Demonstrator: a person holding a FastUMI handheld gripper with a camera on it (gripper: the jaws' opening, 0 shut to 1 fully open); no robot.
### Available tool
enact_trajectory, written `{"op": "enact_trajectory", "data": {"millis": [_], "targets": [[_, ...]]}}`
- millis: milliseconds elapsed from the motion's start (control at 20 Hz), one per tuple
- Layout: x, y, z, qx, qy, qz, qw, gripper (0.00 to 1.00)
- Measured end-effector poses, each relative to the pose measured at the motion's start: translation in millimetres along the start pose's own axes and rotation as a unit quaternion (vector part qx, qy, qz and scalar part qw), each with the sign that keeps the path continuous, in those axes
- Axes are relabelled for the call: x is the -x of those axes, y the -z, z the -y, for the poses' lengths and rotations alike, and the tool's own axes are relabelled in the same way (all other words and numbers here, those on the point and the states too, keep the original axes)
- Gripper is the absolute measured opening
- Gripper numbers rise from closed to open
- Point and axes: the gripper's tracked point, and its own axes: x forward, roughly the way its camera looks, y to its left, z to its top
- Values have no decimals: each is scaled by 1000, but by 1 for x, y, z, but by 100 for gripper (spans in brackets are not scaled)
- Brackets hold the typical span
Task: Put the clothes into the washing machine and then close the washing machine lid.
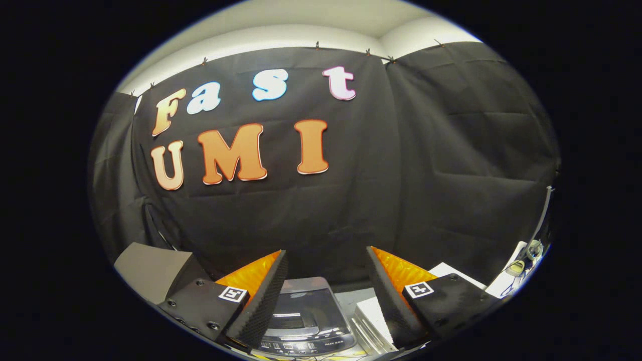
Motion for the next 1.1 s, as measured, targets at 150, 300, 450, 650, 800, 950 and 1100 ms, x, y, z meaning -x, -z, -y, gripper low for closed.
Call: {"op": "enact_trajectory", "data": {"millis": [150,300,450,650,800,950,1100], "targets": [[28,-20,1,-8,12,29,999,98],[55,-26,3,-16,15,40,999,98],[73,-25,6,-16,21,47,999,98],[85,-27,0,-15,23,51,998,99],[92,-24,-1,-14,27,51,998,99],[99,-22,-5,-13,28,47,998,99],[104,-29,0,-8,35,53,998,99]]}}
